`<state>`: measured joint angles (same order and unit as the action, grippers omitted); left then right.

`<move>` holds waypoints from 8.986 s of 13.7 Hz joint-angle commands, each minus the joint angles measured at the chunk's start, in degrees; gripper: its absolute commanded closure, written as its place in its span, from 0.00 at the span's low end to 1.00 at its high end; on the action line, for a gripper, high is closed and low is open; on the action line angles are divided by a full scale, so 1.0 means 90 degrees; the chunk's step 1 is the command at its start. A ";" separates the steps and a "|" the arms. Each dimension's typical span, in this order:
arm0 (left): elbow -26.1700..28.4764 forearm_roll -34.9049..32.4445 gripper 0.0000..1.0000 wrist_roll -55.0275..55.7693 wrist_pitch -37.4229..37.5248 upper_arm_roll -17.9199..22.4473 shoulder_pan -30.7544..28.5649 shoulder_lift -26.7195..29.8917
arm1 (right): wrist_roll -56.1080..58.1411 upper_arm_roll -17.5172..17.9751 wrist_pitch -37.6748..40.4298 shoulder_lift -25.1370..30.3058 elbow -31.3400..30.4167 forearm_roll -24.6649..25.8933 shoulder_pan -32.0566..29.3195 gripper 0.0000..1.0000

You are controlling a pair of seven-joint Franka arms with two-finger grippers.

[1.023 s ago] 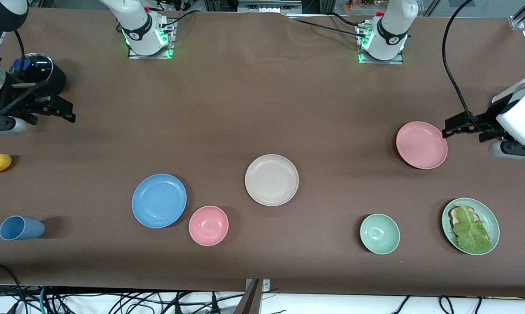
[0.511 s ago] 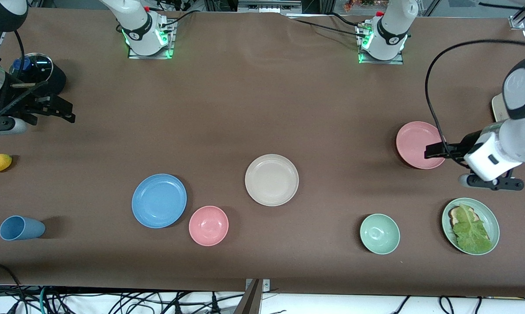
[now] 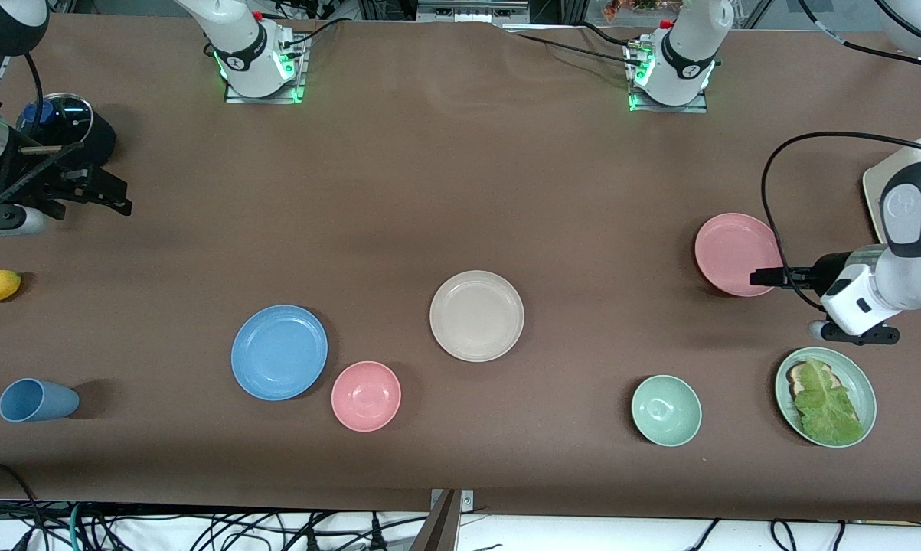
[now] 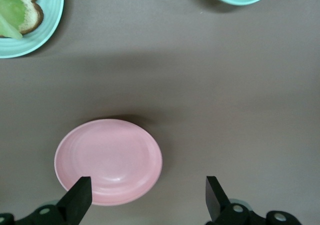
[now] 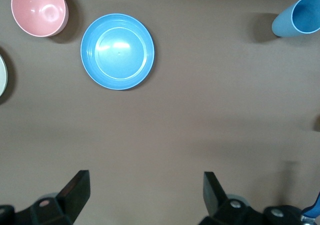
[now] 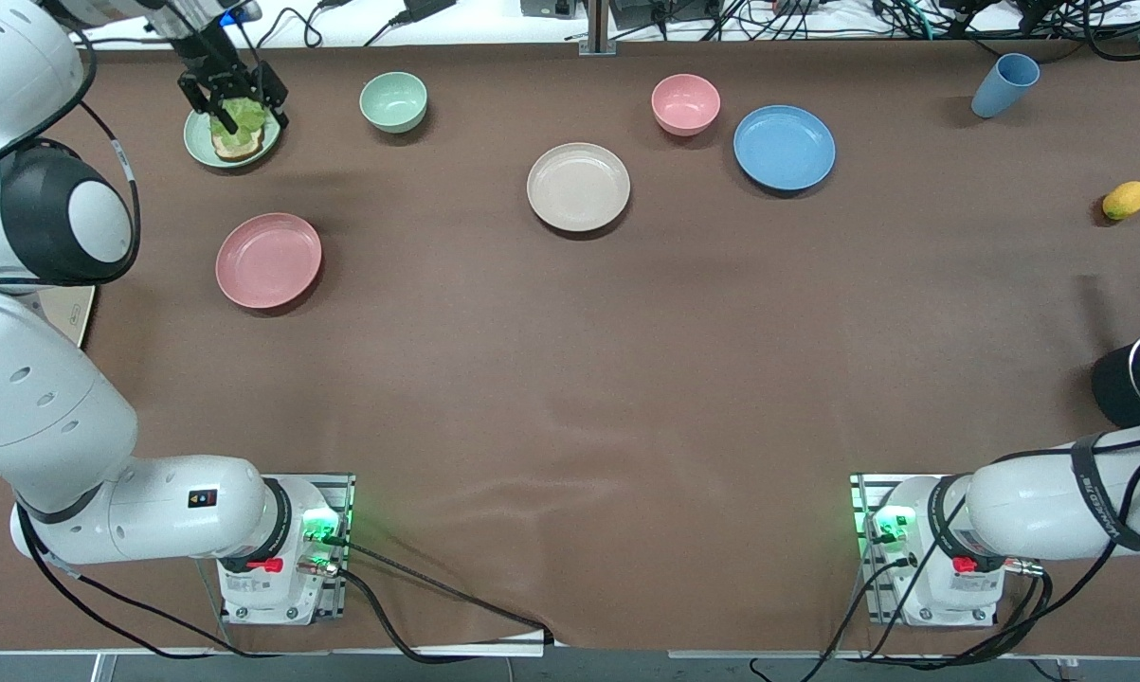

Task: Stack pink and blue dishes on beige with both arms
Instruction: 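Move the left gripper down to the pink plate's rim, then close the left gripper on the pink plate's rim, then carry the pink plate toward the beige plate while the right gripper reaches the blue plate, then lower the pink plate onto the beige plate while the right gripper grips the blue plate, then open the left gripper and withdraw while the right gripper lifts the blue plate, then lower the blue plate onto the pink plate with the right gripper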

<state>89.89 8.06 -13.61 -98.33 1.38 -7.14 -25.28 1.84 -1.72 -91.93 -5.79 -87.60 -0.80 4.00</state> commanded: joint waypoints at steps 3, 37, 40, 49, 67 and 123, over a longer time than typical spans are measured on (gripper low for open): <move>0.1631 0.0657 0.00 -0.2059 -0.1113 -0.0036 -0.0846 0.0572 | -0.0038 0.0006 0.0039 -0.0070 0.0163 -0.0019 -0.0025 0.00; 0.2962 0.2102 1.00 -0.4748 -0.2912 0.0335 -0.1873 -0.0385 | -0.0106 0.0006 -0.0283 -0.0128 0.0173 0.0030 -0.0073 0.00; 0.2952 0.2083 1.00 -0.4748 -0.2912 0.0335 -0.1873 -0.0375 | -0.0116 0.0006 -0.0312 -0.0352 0.0173 0.0050 -0.0073 0.00; 0.1312 0.1878 1.00 -0.2807 -0.0940 0.0237 -0.0860 -0.0248 | 0.0001 0.0016 -0.0341 -0.0597 0.0096 0.0059 -0.0044 0.00; 0.0071 0.1917 1.00 0.2652 -0.2080 0.0022 0.2764 -0.0775 | -0.0106 0.0065 -0.3866 -0.3829 0.0212 -0.0028 0.0151 0.00; -0.1971 -0.0388 0.00 0.1258 0.1285 0.0120 0.1047 0.1127 | -0.5369 0.0152 -0.4023 -0.4766 0.1794 -0.0526 0.3500 1.00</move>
<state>70.20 5.44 -1.57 -88.42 3.54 4.00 -19.06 -44.03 0.09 -126.80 -47.44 -72.60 -5.34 35.12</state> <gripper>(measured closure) 0.000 0.947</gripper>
